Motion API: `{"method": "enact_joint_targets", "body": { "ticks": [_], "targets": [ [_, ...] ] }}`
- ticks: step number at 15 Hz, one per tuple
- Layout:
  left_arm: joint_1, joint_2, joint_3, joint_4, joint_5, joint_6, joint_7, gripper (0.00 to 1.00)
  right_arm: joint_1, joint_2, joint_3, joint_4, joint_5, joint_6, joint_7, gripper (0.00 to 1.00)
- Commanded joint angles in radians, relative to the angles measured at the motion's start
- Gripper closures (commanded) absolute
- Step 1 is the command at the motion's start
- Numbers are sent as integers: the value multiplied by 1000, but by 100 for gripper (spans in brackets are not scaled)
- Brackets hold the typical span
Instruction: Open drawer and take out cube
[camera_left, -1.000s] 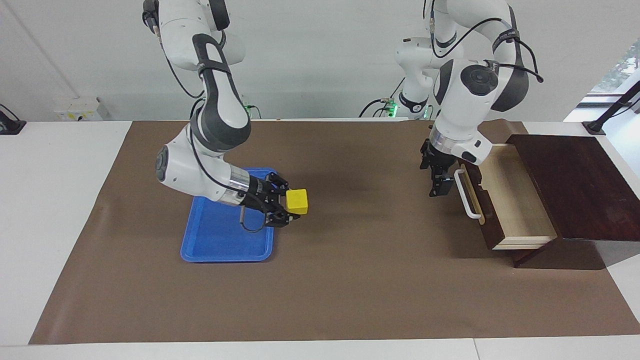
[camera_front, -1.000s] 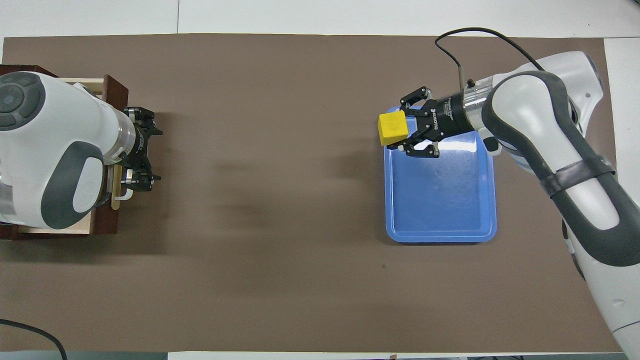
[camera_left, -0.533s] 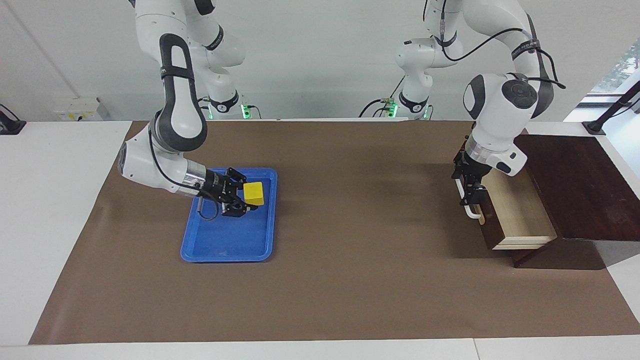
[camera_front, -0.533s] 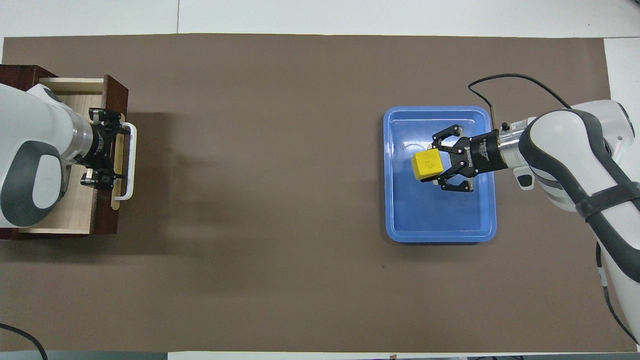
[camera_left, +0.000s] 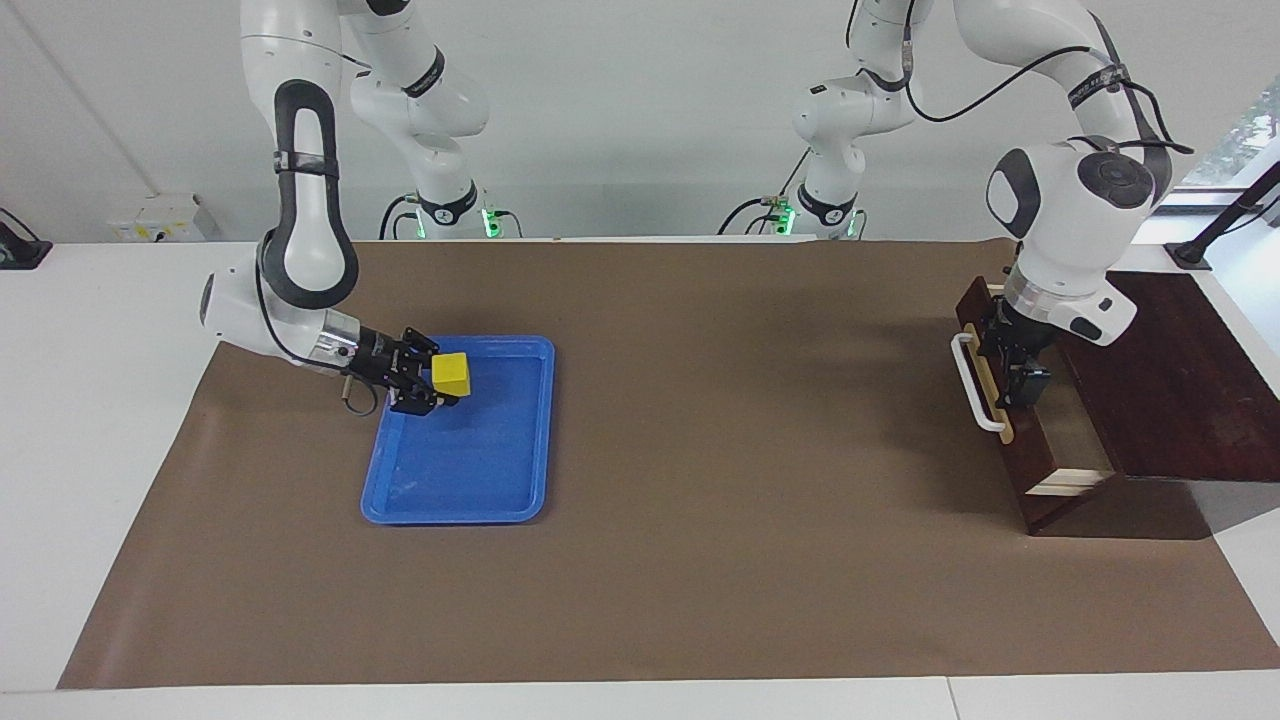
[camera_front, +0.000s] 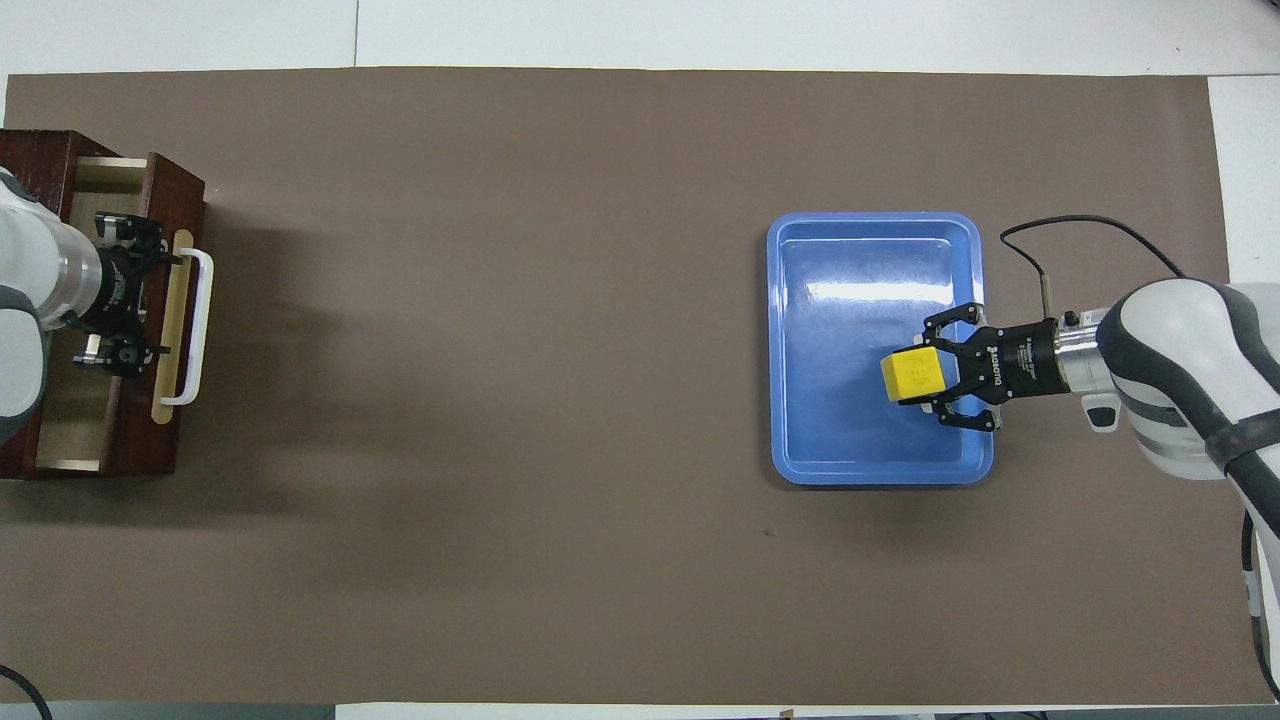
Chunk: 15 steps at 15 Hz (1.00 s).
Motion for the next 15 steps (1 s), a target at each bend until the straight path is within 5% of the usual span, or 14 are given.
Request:
{"method": "enact_joint_targets", "body": {
  "ticks": [1, 10, 13, 15],
  "targets": [
    [68, -7, -6, -3, 19, 43, 84, 0, -12, -41, 10, -96, -10, 67, -84, 100],
    [105, -9, -9, 27, 19, 37, 178, 0, -17, -39, 9, -113, -10, 78, -106, 100],
    [81, -18, -25, 91, 15, -85, 244, 0, -17, -39, 9, -113, -10, 78, -104, 42],
    [44, -45, -31, 121, 2, -180, 367, 0, -17, -39, 9, -111, -10, 78, -104, 25]
  ]
}}
